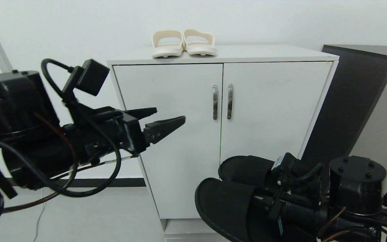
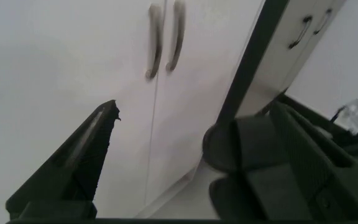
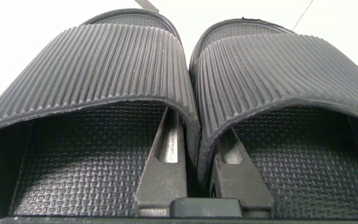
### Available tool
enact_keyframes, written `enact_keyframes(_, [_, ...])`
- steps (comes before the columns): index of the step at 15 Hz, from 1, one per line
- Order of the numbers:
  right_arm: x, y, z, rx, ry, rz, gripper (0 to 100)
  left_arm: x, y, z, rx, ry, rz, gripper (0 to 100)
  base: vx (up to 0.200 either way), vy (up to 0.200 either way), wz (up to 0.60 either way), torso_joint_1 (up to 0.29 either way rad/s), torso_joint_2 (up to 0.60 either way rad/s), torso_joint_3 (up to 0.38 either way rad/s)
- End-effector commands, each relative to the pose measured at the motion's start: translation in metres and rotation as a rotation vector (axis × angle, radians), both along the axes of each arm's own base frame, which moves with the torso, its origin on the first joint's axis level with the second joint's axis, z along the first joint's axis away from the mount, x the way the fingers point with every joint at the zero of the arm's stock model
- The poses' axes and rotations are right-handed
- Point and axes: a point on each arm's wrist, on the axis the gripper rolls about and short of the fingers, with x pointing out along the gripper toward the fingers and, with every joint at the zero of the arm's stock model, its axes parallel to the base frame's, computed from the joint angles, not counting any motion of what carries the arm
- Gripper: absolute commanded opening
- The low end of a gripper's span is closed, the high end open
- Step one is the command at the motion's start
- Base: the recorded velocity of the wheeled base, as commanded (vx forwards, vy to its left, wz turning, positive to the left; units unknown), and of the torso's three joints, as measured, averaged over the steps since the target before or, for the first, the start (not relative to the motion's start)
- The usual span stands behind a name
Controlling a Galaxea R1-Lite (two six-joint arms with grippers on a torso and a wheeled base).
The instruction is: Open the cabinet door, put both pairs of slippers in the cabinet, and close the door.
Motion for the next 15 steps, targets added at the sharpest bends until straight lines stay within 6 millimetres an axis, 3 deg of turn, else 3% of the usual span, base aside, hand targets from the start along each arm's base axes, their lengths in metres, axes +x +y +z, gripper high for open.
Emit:
enact_keyframes(1, [-0.001,0.001,-0.001,-0.004,0.004,0.006,0,0.041,-0.052,-0.003,-0.010,0.039,-0.091,100,0.000,0.000,0.00,0.000,0.00,0.000])
enact_keyframes(4, [-0.005,0.004,-0.002,-0.006,0.006,0.026,0,0.072,-0.099,0.005,-0.054,0.084,-0.193,100,0.000,0.000,0.00,0.000,0.00,0.000])
enact_keyframes(7, [-0.008,0.005,-0.002,-0.007,0.007,0.035,0,0.100,-0.120,0.005,-0.086,0.120,-0.218,100,0.000,0.000,0.00,0.000,0.00,0.000])
enact_keyframes(12, [-0.008,0.004,-0.002,-0.007,0.007,0.035,0,0.110,-0.116,0.011,-0.133,0.156,-0.267,100,0.000,0.000,0.00,0.000,0.00,0.000])
enact_keyframes(15, [-0.008,0.004,-0.002,-0.008,0.006,0.036,0,0.125,-0.116,0.006,-0.138,0.162,-0.243,100,0.000,0.000,0.00,0.000,0.00,0.000])
